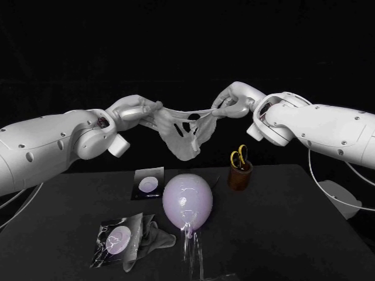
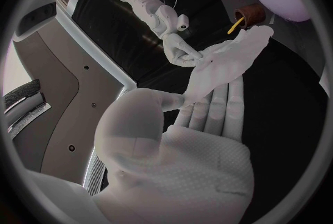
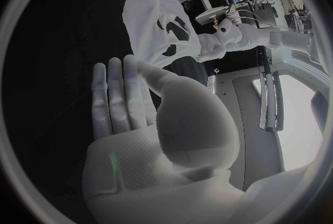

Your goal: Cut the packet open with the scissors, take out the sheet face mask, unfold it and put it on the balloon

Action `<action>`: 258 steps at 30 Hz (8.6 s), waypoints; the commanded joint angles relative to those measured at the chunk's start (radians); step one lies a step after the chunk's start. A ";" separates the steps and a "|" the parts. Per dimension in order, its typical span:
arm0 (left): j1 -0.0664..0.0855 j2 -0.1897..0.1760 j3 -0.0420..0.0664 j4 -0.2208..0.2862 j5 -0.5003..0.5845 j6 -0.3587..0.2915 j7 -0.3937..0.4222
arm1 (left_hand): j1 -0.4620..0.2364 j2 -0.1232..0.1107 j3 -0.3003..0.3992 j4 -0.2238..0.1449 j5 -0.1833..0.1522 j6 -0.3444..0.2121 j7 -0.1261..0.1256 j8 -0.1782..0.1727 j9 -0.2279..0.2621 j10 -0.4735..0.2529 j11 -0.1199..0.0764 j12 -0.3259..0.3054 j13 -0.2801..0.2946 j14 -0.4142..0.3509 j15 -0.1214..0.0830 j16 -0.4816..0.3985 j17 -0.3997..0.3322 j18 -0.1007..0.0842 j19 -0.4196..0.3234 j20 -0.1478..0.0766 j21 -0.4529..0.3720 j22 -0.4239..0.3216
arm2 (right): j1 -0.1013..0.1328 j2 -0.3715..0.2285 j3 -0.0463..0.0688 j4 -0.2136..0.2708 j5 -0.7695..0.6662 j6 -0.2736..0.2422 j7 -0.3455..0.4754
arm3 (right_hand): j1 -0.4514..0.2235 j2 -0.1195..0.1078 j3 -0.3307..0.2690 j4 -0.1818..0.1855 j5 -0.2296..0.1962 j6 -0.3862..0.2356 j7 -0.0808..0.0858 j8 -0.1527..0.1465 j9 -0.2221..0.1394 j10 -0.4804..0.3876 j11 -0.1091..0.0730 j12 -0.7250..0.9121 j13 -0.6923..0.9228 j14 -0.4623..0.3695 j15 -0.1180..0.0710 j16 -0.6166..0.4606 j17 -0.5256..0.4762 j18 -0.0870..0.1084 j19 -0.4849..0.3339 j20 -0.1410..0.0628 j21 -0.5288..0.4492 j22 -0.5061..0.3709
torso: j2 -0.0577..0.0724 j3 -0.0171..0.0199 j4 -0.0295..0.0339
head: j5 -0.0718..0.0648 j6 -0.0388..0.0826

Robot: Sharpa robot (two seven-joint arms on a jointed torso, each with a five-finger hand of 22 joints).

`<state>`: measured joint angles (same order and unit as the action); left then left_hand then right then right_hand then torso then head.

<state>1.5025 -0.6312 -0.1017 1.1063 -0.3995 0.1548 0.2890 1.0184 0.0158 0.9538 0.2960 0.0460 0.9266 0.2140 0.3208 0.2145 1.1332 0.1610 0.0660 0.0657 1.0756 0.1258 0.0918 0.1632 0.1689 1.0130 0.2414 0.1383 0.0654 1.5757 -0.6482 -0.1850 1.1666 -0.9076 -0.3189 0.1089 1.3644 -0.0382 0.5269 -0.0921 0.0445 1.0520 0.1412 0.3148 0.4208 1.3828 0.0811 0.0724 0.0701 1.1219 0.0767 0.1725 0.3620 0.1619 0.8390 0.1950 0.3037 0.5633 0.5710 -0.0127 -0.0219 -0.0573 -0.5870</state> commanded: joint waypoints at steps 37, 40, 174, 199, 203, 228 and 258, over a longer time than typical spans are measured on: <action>-0.041 -0.141 -0.057 0.485 0.346 -0.272 0.062 | 0.027 -0.016 -0.015 0.000 0.003 -0.003 0.006 -0.002 0.001 -0.003 0.004 -0.002 -0.001 0.002 0.004 -0.002 0.001 0.017 -0.005 0.003 -0.008 0.001 | -0.020 -0.115 0.000 0.138 -0.112 0.050 0.131 | 0.002 0.005 0.011 0.000 0.003 0.003 0.001 0.003 0.006 -0.002 -0.001 -0.008 -0.001 0.002 0.002 -0.010 -0.002 0.011 -0.009 -0.002 0.006 0.007 | -0.032 0.0214 0.0089 | -0.040 -0.038; -0.054 -0.132 -0.064 0.519 0.376 -0.301 0.073 | 0.027 -0.016 -0.015 0.000 0.003 -0.004 0.006 -0.002 0.001 -0.004 0.004 -0.002 -0.001 0.002 0.004 -0.002 0.001 0.017 -0.005 0.003 -0.008 0.001 | -0.022 -0.117 -0.001 0.144 -0.144 0.057 0.135 | 0.002 0.004 0.011 0.000 0.003 0.002 0.001 0.002 0.006 -0.002 -0.001 -0.008 -0.001 0.001 0.002 -0.011 -0.003 0.011 -0.010 -0.002 0.006 0.007 | -0.036 0.0234 0.0095 | -0.043 -0.038; -0.334 -0.269 -0.123 0.585 0.214 -0.396 -0.201 | 0.363 -0.103 -0.236 -0.251 0.003 0.000 -0.007 0.093 0.042 0.004 -0.005 -0.001 -0.003 -0.021 0.002 0.024 -0.001 0.012 -0.058 -0.009 0.062 0.045 | -0.248 0.289 -0.014 -0.191 -0.805 -0.023 0.040 | 0.007 0.002 0.017 -0.004 0.003 -0.004 0.008 -0.004 0.005 -0.019 0.005 -0.010 -0.002 -0.011 0.009 -0.029 -0.007 0.007 -0.036 0.000 0.011 0.029 | -0.052 0.0235 0.0152 | -0.029 -0.202; -0.334 -0.262 -0.125 0.549 0.254 -0.474 -0.229 | 0.295 -0.073 -0.197 -0.156 0.004 -0.012 -0.011 0.105 0.045 0.004 -0.007 -0.001 -0.003 -0.021 0.000 0.031 0.005 0.015 -0.054 0.000 0.053 0.028 | -0.256 0.313 -0.013 -0.217 -0.772 -0.020 0.053 | 0.006 -0.010 0.006 -0.011 0.003 -0.018 0.020 -0.012 0.004 -0.055 0.017 -0.011 -0.003 -0.036 0.023 -0.051 -0.013 0.001 -0.067 0.008 0.006 0.042 | -0.052 0.0254 0.0150 | -0.014 -0.211; -0.335 -0.261 -0.125 0.541 0.260 -0.464 -0.245 | 0.291 -0.072 -0.194 -0.152 0.004 -0.013 -0.011 0.105 0.045 0.003 -0.007 -0.001 -0.003 -0.021 0.000 0.031 0.006 0.016 -0.054 0.001 0.052 0.026 | -0.259 0.317 -0.013 -0.223 -0.770 -0.016 0.052 | 0.006 -0.010 0.005 -0.010 0.003 -0.018 0.021 -0.013 0.004 -0.058 0.018 -0.011 -0.003 -0.038 0.023 -0.053 -0.013 0.001 -0.069 0.009 0.005 0.042 | -0.053 0.0255 0.0160 | -0.011 -0.214; -0.336 -0.252 -0.125 0.514 0.228 -0.458 -0.338 | 0.311 -0.117 -0.172 -0.209 0.003 -0.014 -0.013 0.121 0.051 -0.001 -0.007 0.000 -0.002 -0.028 0.000 0.031 0.009 0.016 -0.047 -0.003 0.049 0.015 | -0.270 0.336 -0.013 -0.261 -0.742 -0.012 0.025 | -0.018 -0.044 0.024 0.002 0.003 -0.091 0.056 -0.083 -0.029 -0.187 0.060 -0.012 -0.008 -0.116 0.057 -0.097 -0.021 0.007 -0.101 0.044 -0.052 0.010 | -0.052 0.0254 0.0146 | -0.007 -0.216; -0.336 -0.255 -0.125 0.490 0.067 -0.492 -0.446 | 0.323 -0.262 -0.331 -0.268 0.003 -0.167 0.036 0.082 0.031 -0.089 0.029 -0.001 -0.003 -0.040 0.019 0.032 0.013 0.015 -0.049 0.008 0.037 0.003 | -0.277 0.345 -0.013 -0.302 -0.697 -0.049 -0.001 | -0.073 -0.109 -0.087 0.070 0.003 -0.291 0.085 -0.203 -0.083 -0.628 0.126 -0.016 -0.012 -0.554 0.149 -0.120 -0.158 -0.030 -0.204 0.094 -0.223 -0.128 | -0.053 0.0250 0.0161 | -0.001 -0.207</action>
<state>1.1667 -0.8862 -0.2274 1.5967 -0.2655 -0.3357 -0.1221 1.3382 -0.2414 0.6310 0.0288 0.0460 0.7641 0.1984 0.4022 0.2465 1.0502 0.1896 0.0660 0.0628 1.0381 0.1381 0.1199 0.1753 0.1692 0.9649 0.2434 0.1799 0.0690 1.2998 -0.3058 -0.1989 0.8693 -1.6096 -0.3519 0.1246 1.2922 -0.1474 0.4440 -0.0207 0.0445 0.7682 0.1961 0.1175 0.3386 0.7609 0.2057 0.0607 0.0583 0.5714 0.2269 0.0563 0.2050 0.1457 0.6441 0.2897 0.0865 0.4365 0.5180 0.0128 -0.0059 -0.0588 -0.7933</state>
